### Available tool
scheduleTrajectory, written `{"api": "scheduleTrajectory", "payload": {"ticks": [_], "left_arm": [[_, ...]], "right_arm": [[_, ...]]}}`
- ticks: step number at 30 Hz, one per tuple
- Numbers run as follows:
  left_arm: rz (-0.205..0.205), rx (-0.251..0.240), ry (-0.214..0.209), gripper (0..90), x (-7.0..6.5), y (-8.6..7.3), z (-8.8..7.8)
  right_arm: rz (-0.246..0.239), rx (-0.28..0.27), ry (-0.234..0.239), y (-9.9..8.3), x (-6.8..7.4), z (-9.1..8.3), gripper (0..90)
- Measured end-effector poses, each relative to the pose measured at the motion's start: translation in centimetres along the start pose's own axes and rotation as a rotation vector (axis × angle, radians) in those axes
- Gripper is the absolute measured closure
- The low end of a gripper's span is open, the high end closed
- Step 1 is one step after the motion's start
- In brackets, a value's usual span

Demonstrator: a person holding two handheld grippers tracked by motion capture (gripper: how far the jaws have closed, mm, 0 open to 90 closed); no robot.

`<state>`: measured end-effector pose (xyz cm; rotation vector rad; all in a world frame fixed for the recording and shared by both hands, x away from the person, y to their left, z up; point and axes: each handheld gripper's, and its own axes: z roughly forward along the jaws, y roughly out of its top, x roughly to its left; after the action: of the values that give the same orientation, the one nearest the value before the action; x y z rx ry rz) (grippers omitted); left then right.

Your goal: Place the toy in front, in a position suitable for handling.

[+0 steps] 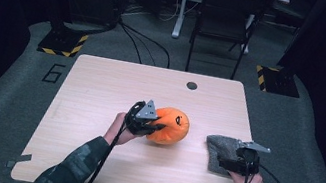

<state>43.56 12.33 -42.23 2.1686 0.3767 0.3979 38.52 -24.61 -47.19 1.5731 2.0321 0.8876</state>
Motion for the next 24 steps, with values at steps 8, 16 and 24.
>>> {"api": "scheduleTrajectory", "payload": {"ticks": [8,16,24], "left_arm": [[0.054,0.030,-0.096,70.8,-1.1,0.3,0.5],[0.028,0.096,-0.126,62.7,-1.5,-1.4,2.6],[-0.065,0.013,-0.094,26.4,-1.3,-1.7,1.2]], "right_arm": [[-0.006,0.006,0.005,0.0,0.0,0.1,8.4],[-0.003,0.009,0.010,0.0,0.1,0.2,8.5],[-0.004,0.014,0.013,0.0,0.3,0.3,8.5]]}}
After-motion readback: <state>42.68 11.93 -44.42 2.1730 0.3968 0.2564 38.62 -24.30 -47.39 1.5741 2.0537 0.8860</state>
